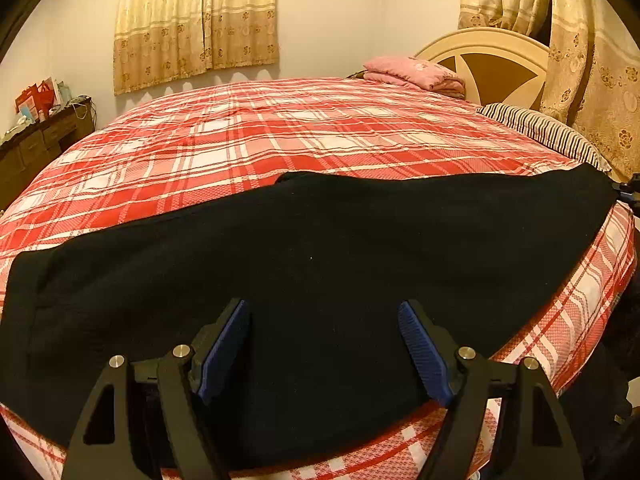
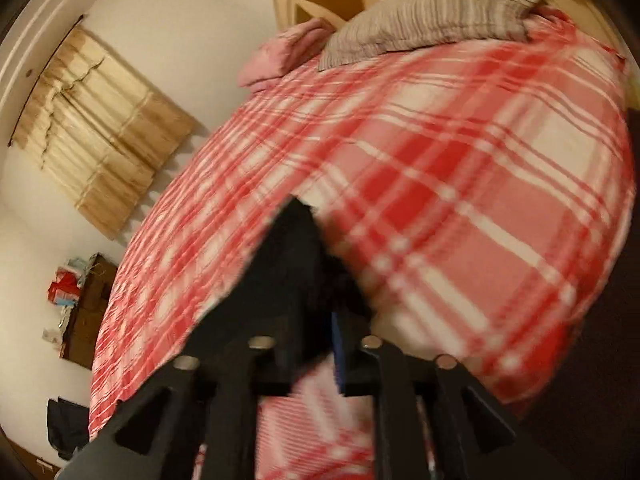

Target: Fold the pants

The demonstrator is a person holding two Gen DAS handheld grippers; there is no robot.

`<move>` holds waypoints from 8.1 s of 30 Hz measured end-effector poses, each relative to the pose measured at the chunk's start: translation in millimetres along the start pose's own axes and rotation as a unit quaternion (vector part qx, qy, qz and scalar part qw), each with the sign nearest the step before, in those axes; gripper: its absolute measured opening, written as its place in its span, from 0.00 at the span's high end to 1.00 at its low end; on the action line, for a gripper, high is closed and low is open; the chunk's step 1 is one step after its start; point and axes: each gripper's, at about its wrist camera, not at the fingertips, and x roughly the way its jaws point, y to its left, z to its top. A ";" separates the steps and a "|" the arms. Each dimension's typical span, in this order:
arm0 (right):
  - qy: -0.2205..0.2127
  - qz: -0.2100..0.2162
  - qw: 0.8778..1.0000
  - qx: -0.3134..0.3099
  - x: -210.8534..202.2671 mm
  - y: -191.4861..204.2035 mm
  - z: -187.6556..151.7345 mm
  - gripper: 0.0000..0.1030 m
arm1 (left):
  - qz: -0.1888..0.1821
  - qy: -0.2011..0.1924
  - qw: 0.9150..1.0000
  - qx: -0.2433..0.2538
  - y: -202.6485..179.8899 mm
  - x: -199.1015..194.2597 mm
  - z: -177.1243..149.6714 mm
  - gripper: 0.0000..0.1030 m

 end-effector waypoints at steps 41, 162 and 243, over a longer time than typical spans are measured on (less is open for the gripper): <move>0.049 -0.020 0.938 -0.343 59.9 154.1 -121.1 0.32 | 0.116 -0.030 0.993 0.010 17.6 -25.2 17.7 0.21; -0.022 0.002 0.987 -0.156 32.2 40.7 -29.3 0.72 | 0.108 0.021 0.988 -0.109 3.0 4.6 16.6 0.06; -0.039 0.124 0.979 -0.157 -40.1 53.8 -25.2 0.33 | -0.203 -0.024 0.964 0.169 -323.4 41.2 118.7 0.25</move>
